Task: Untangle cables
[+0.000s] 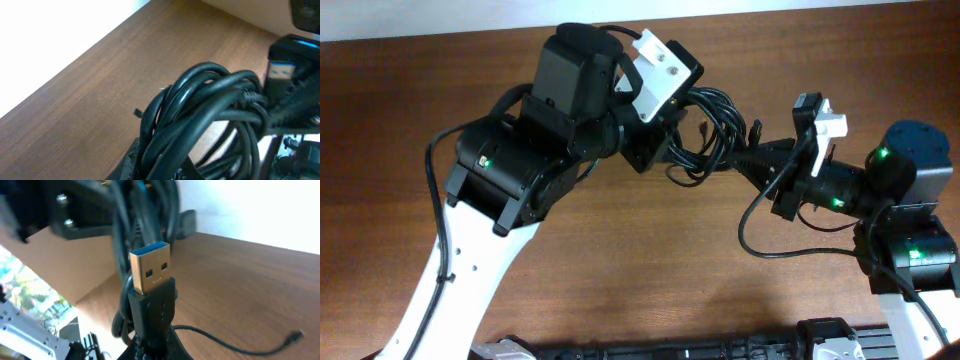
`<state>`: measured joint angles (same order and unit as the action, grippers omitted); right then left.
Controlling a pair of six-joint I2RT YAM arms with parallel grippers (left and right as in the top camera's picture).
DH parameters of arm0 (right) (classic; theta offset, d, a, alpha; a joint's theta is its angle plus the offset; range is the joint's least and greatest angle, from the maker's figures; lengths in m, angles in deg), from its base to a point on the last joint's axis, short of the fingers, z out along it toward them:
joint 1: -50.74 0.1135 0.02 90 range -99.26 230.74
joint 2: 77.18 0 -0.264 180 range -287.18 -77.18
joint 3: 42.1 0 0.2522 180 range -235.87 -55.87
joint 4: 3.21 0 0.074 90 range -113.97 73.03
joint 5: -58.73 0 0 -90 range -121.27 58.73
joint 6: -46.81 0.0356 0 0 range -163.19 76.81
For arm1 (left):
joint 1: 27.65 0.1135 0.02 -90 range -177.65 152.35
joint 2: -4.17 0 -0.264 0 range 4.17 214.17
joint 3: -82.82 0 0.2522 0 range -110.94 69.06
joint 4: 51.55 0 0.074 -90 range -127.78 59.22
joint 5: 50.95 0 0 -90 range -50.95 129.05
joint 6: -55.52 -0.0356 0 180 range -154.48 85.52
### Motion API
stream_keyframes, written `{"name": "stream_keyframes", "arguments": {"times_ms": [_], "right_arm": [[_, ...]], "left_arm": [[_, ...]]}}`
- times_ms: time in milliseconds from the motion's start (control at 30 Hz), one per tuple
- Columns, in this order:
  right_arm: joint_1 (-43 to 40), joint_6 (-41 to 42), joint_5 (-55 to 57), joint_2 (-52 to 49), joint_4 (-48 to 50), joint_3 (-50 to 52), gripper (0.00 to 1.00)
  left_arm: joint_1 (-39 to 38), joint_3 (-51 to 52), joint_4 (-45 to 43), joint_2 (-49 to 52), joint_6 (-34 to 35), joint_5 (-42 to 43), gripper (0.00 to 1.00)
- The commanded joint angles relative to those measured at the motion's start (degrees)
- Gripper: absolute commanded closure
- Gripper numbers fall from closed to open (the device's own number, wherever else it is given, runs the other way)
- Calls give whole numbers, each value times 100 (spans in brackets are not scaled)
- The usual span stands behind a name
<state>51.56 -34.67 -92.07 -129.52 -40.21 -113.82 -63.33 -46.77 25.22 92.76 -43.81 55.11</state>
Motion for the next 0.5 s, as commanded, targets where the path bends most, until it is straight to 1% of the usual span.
{"name": "stream_keyframes", "arguments": {"times_ms": [0,133,300,467], "right_arm": [[-7,-264,-680,11,13,-13,96],[-7,-275,-780,11,15,-13,96],[-7,-275,-798,11,61,-13,96],[-7,-275,-798,11,59,-13,96]], "left_arm": [[59,-68,-273,-140,269,-442,100],[59,-68,-278,-140,669,-1080,100],[59,-68,-278,-140,872,-1657,100],[59,-68,-278,-140,872,-1740,100]]}}
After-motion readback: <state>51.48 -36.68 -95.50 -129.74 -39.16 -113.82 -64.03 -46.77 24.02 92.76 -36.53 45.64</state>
